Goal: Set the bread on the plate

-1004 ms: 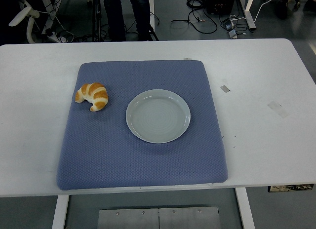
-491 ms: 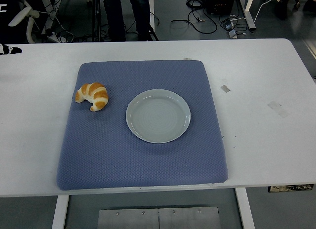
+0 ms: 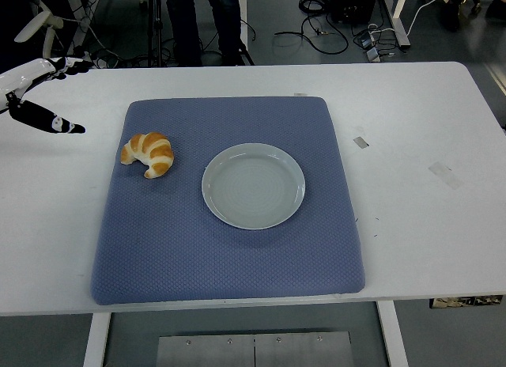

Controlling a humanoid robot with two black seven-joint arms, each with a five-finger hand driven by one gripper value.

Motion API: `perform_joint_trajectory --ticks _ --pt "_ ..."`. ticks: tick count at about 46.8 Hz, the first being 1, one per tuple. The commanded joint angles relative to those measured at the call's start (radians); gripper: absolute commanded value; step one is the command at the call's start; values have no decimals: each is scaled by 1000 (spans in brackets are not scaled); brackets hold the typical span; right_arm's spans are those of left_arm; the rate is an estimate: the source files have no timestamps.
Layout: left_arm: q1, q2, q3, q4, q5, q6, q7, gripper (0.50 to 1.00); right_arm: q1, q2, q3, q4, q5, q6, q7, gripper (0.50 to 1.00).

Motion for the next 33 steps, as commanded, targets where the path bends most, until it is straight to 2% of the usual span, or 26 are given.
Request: perform_joint_trajectory --ticks 1,10,21,33 --pt "2 -5 4 2 24 15 -1 968 0 0 0 0 0 0 0 1000" --pt "20 -63 5 5 156 69 18 968 0 0 0 0 0 0 0 1000" --pt "-18 -112 58 2 242 69 81 968 0 0 0 0 0 0 0 1000" --pt "-26 -143 57 -8 249 66 81 981 0 0 0 0 0 0 0 1000"
